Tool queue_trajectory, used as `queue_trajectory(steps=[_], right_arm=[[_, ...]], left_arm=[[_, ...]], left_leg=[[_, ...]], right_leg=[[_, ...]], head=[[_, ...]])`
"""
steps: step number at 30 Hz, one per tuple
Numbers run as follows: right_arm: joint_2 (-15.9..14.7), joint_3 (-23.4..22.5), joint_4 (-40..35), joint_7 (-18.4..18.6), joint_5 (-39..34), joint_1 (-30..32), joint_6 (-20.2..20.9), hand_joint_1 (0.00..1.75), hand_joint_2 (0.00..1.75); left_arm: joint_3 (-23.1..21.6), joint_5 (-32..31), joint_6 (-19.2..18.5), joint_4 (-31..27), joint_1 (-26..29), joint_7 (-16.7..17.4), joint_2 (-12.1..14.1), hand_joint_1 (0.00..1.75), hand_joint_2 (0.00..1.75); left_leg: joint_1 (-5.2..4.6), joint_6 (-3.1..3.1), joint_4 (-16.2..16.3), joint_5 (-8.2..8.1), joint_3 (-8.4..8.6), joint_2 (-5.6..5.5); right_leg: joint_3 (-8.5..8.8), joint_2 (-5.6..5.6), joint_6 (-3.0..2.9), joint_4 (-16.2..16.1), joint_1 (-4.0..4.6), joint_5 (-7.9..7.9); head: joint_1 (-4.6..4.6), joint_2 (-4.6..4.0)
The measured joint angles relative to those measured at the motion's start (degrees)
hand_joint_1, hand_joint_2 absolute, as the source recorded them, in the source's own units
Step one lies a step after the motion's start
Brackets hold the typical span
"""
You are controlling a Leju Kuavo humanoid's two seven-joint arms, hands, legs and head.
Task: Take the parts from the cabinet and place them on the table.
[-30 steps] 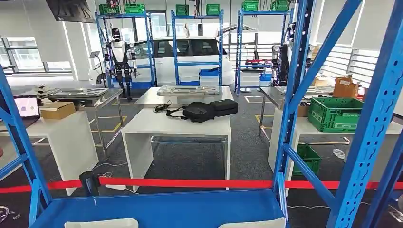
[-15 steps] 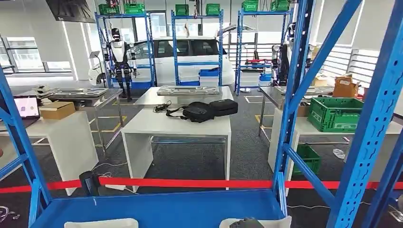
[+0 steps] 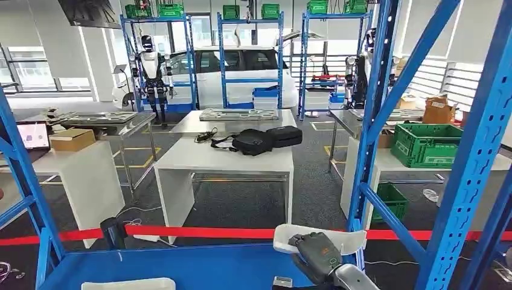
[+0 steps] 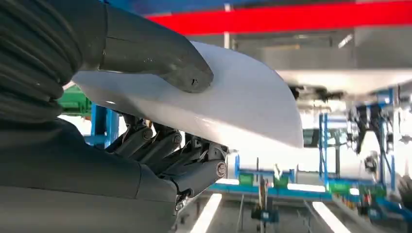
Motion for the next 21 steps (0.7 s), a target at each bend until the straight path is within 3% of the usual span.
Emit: queue_trajectory(steps=[21], right_arm=[[1.1, -3.2, -15.1, -1.1, 3.2, 3.3, -2.3, 1.61, 1.75]], left_arm=[[0.1, 1.1, 1.6, 0.0, -1.1, 4.4, 0.0, 0.0, 1.75]], left_leg=[[0.0, 0.0, 0.0, 0.0, -0.01, 0.0]], right_leg=[[0.0, 0.0, 0.0, 0.0, 0.01, 0.0]], head=[[0.0, 0.0]])
